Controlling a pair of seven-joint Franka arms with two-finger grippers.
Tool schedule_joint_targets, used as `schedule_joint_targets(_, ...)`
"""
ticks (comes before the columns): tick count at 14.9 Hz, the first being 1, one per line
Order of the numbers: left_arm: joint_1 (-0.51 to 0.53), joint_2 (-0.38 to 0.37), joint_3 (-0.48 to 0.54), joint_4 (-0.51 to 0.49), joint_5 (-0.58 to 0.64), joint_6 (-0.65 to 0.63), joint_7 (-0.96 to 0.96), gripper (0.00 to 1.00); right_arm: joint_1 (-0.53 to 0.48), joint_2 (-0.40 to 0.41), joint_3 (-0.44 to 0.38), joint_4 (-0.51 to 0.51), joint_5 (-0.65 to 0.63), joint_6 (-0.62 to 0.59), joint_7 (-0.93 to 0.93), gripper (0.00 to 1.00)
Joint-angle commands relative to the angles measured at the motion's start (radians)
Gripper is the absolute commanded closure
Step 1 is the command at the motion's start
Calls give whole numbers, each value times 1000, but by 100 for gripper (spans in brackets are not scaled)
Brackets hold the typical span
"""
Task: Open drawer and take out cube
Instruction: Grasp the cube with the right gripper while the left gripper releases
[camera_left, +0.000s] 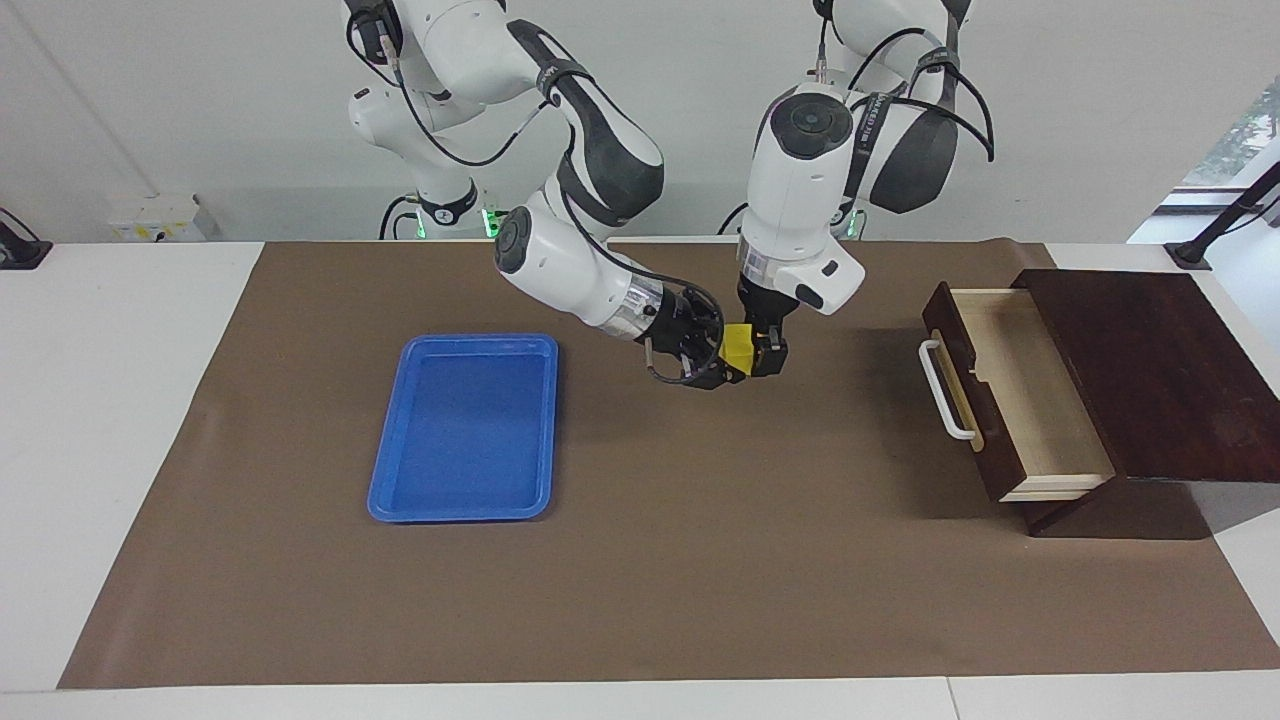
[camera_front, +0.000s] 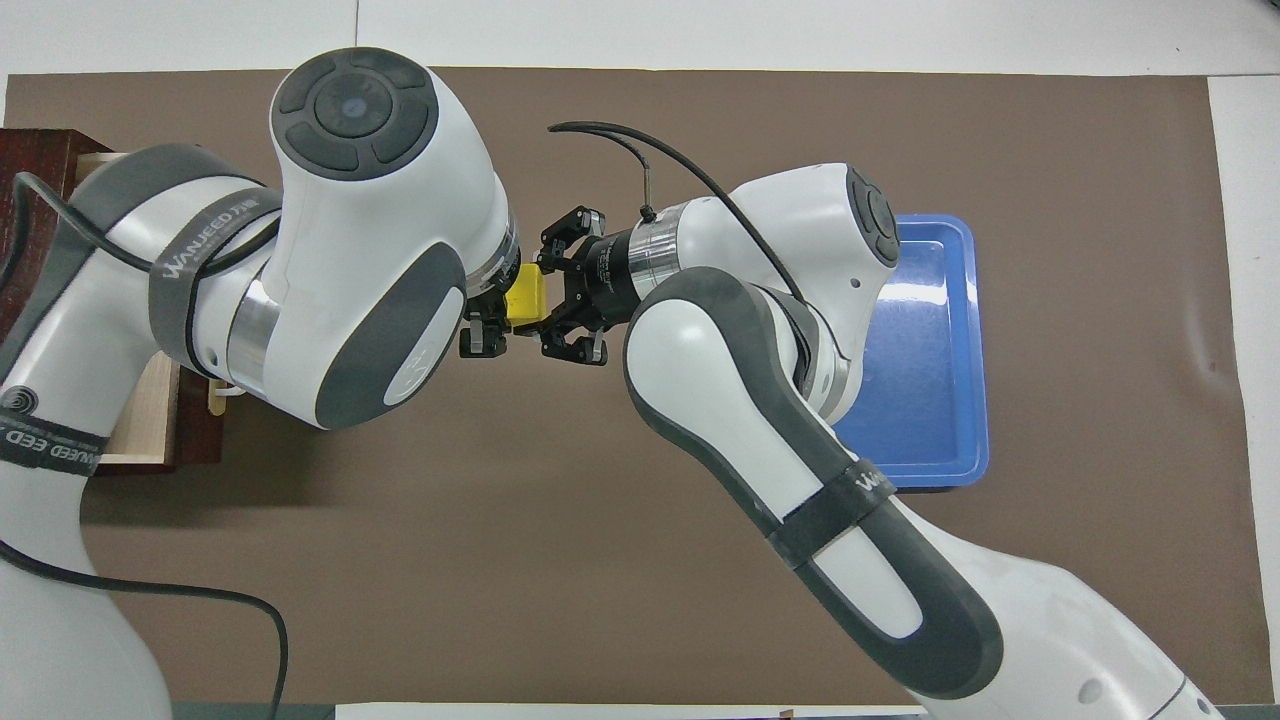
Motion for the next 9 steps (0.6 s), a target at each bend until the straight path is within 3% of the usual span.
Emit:
schedule_joint_targets(1, -3, -10, 8, -12, 29, -13, 23, 0, -17, -5, 6, 15, -19, -20, -3, 100)
schedule_joint_targets(5, 52, -23, 8, -43, 32, -43, 115, 0, -84, -2, 5, 14, -22, -36, -14, 100)
schedule_joint_targets(9, 150, -76, 8, -179, 107, 28, 272, 0, -240, 1, 3, -2, -31, -95, -116, 100)
